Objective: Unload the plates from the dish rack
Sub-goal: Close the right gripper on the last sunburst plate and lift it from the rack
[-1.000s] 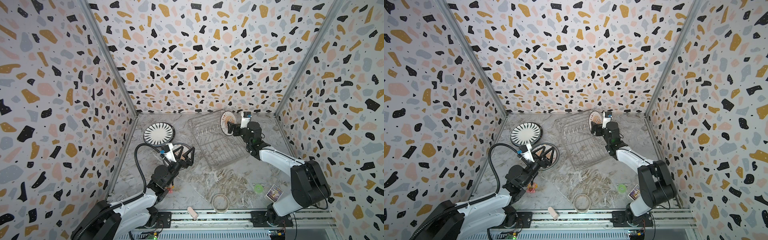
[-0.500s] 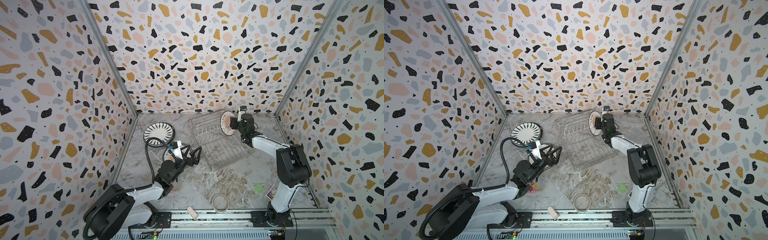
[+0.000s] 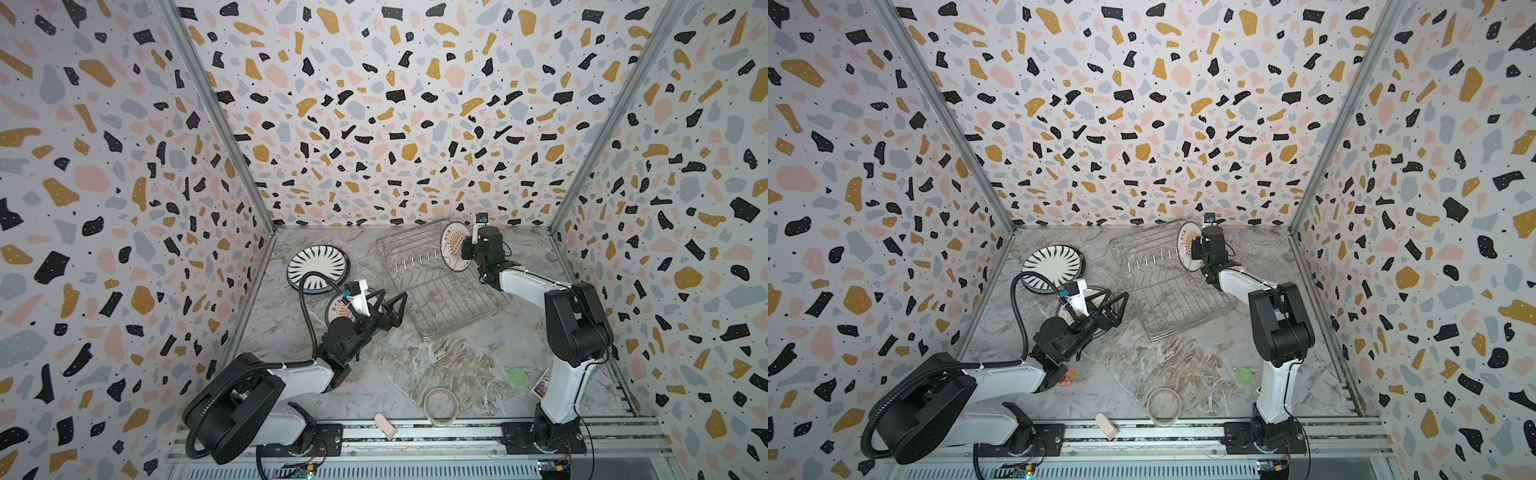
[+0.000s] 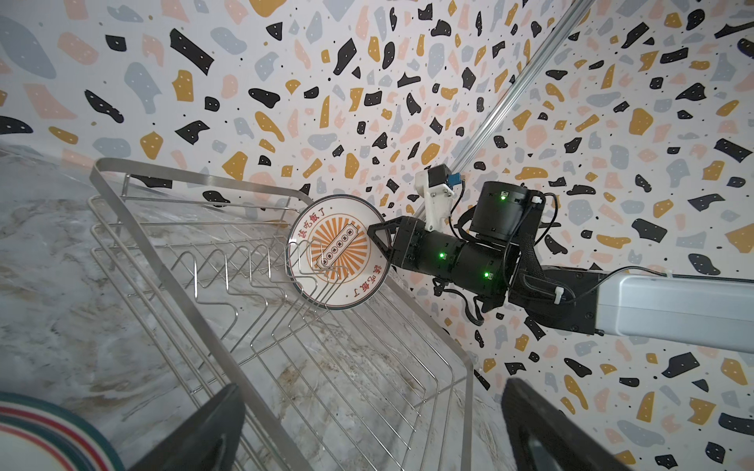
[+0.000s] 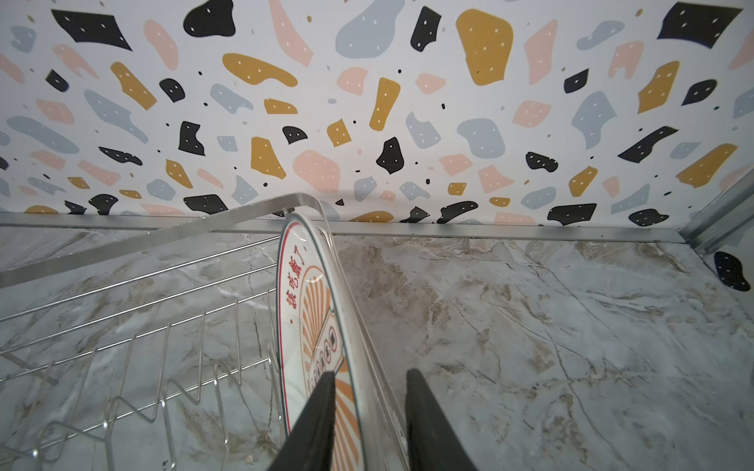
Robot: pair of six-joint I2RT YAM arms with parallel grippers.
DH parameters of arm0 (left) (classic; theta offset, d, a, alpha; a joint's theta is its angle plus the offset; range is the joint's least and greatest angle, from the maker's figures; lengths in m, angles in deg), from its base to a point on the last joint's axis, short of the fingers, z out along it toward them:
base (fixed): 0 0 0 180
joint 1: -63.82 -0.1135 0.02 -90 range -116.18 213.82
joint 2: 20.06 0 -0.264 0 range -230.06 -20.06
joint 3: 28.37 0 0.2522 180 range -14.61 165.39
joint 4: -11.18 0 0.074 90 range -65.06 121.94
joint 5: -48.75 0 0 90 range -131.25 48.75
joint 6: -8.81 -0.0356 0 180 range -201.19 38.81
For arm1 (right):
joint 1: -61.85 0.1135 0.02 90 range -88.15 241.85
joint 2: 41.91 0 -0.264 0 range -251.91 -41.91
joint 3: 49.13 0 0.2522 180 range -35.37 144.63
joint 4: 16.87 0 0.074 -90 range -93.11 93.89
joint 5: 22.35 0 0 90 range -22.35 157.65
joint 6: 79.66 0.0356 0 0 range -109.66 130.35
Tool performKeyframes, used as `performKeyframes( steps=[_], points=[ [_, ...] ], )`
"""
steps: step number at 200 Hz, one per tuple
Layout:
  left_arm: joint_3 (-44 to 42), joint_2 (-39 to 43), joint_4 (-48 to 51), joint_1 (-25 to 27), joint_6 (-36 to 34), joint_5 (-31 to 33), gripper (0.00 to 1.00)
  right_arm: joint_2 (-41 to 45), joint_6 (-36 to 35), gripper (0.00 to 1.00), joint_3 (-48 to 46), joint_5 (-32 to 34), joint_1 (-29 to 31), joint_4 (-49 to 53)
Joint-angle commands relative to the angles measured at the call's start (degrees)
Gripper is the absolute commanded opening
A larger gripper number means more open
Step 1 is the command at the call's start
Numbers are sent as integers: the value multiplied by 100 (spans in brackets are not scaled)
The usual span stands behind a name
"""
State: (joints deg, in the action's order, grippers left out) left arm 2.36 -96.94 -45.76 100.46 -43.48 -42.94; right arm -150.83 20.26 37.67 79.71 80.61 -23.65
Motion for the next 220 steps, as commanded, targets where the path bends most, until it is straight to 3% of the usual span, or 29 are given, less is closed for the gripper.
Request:
performKeyframes(
  steps=[1, 121, 220],
  points=[
    [184, -28, -463, 36, 31, -118, 100, -14, -88, 26, 162, 150, 20, 6],
    [105, -136, -714, 36, 67, -151, 100, 131, -199, 10, -112, 283, 125, -180],
    [96, -106, -595, 37, 45, -105, 100, 859, -835, 7, -792, 1699, 586, -896]
  ],
)
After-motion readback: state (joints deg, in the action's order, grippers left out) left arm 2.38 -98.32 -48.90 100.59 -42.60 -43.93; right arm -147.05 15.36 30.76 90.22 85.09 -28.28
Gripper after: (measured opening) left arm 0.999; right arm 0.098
